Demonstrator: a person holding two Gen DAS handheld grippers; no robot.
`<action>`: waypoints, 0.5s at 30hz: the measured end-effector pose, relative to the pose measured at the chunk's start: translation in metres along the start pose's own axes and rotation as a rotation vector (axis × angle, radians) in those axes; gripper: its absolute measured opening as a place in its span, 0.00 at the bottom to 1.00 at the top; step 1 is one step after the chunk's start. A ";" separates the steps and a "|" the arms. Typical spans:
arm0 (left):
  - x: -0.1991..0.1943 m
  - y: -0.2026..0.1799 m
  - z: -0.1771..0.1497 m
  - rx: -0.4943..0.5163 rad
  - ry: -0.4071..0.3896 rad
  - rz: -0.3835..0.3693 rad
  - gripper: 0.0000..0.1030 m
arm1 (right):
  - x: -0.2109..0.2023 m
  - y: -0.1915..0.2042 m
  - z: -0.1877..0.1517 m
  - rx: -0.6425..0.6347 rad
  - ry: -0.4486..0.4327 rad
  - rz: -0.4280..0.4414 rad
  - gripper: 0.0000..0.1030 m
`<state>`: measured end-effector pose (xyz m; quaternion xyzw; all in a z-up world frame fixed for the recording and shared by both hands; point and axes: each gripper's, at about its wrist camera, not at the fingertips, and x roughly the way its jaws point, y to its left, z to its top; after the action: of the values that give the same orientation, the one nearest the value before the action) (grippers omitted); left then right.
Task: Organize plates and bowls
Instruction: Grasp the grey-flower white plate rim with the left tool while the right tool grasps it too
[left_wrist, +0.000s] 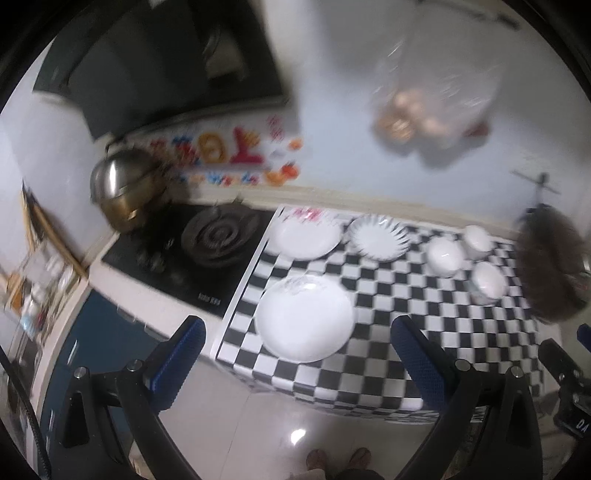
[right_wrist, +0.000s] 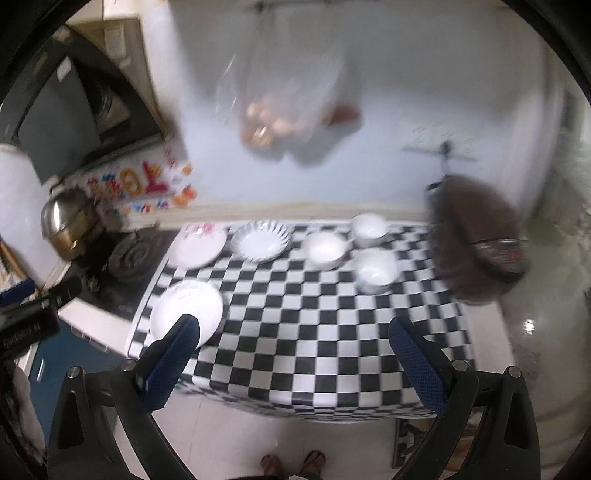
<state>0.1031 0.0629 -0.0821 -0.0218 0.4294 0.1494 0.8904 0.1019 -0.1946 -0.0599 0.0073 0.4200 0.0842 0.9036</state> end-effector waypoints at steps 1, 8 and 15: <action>0.013 0.003 -0.002 -0.011 0.025 0.014 1.00 | 0.017 0.005 0.002 -0.017 0.013 0.016 1.00; 0.101 0.020 -0.004 -0.008 0.161 0.075 1.00 | 0.129 0.053 0.014 -0.124 0.133 0.083 0.99; 0.210 0.055 0.007 -0.040 0.340 -0.005 0.97 | 0.260 0.095 0.021 -0.100 0.329 0.113 0.95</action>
<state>0.2160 0.1685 -0.2346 -0.0658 0.5706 0.1499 0.8048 0.2689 -0.0588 -0.2357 -0.0280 0.5565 0.1554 0.8157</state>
